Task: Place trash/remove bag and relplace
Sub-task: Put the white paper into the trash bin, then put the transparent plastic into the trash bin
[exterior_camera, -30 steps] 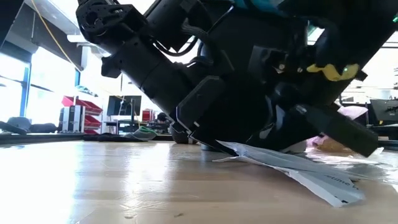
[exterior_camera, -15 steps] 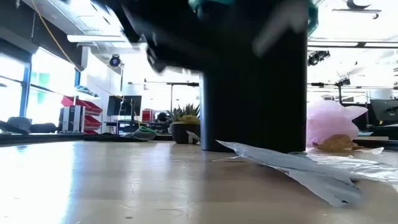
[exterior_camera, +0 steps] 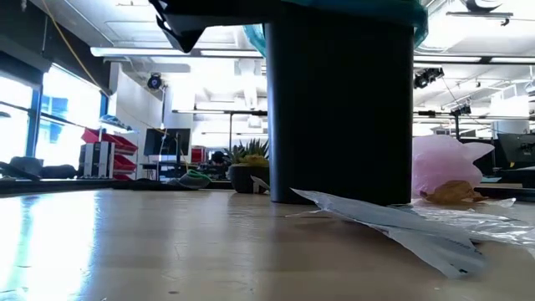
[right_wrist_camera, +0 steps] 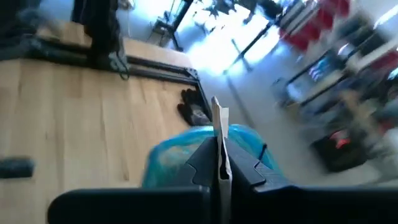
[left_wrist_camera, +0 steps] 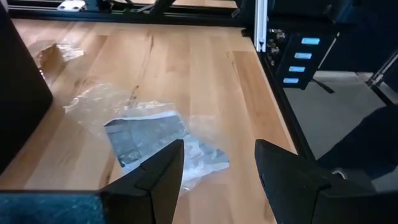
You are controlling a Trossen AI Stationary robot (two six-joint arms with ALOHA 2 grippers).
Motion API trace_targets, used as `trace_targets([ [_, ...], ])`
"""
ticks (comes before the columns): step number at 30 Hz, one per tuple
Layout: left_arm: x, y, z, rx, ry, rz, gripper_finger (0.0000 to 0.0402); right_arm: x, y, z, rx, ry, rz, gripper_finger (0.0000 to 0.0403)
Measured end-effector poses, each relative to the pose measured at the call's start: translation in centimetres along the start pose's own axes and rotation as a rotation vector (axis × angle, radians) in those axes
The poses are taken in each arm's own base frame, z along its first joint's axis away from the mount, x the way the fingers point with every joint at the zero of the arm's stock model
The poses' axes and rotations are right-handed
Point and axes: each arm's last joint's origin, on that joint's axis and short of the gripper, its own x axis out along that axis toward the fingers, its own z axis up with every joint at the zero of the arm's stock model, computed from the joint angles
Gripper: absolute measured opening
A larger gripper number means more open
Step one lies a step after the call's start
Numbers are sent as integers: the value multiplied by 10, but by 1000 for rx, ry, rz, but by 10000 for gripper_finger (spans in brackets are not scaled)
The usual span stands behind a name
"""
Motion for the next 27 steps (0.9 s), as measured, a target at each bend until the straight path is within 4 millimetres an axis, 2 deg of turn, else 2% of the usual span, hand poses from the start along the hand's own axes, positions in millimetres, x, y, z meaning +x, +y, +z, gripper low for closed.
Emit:
trace_targets([
  [5,0,0,1,-13,-7,8,182,31,-65,-21,232,145,76,0],
  [8,0,0,0,-11,-5,8,182,48,-91,-41,281,310,2,0],
  [11,-1,-1,0,-7,-7,6,182,62,-105,-53,341,420,26,3],
  [14,-1,-1,0,-1,-4,7,182,69,-113,-56,377,446,48,26],
  [17,-1,-1,0,-1,-4,9,182,71,-115,-57,388,453,53,65],
  [22,-1,-1,0,-4,-4,10,182,70,-114,-57,406,462,90,129],
  [27,-1,-1,0,-9,-3,9,182,67,-110,-55,410,451,77,166],
])
